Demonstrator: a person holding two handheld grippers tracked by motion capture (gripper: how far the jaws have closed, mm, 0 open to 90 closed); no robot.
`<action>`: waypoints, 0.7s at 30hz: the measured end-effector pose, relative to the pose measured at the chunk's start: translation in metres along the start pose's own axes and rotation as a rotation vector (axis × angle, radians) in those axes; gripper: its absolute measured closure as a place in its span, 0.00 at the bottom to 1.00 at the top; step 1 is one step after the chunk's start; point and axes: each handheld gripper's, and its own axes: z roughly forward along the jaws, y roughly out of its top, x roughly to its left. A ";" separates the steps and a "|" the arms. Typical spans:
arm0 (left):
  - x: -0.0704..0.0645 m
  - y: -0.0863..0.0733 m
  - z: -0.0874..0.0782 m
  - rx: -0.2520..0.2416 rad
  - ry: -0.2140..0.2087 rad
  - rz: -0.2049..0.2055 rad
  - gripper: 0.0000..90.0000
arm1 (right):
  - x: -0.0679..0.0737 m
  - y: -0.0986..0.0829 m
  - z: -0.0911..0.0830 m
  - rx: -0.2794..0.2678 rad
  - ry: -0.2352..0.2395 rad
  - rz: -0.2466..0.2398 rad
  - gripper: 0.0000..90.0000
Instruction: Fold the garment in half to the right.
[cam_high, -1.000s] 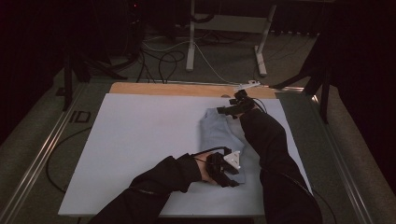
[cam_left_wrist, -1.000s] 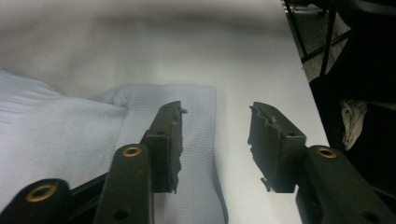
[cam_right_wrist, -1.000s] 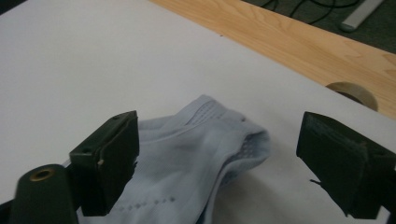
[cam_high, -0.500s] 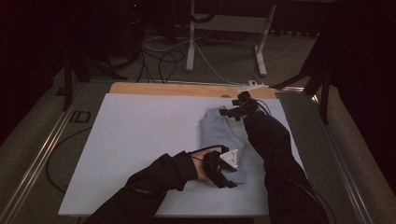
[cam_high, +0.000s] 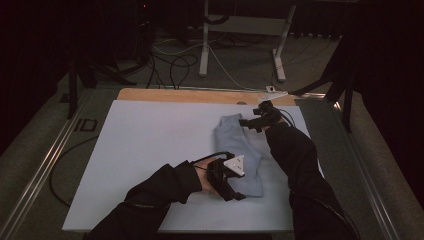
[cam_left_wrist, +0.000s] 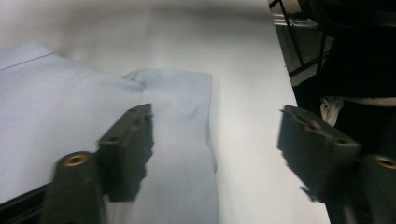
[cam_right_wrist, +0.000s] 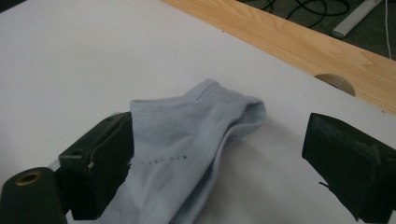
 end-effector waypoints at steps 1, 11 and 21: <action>0.000 -0.002 -0.003 0.001 0.001 -0.004 0.20 | 0.002 -0.002 -0.002 -0.002 -0.004 -0.007 0.10; -0.001 -0.024 -0.030 -0.024 0.015 -0.028 0.01 | 0.008 -0.011 -0.006 0.004 0.001 -0.007 0.10; -0.006 -0.058 -0.064 -0.108 0.142 -0.075 0.01 | 0.007 -0.019 -0.001 0.029 -0.020 -0.007 0.10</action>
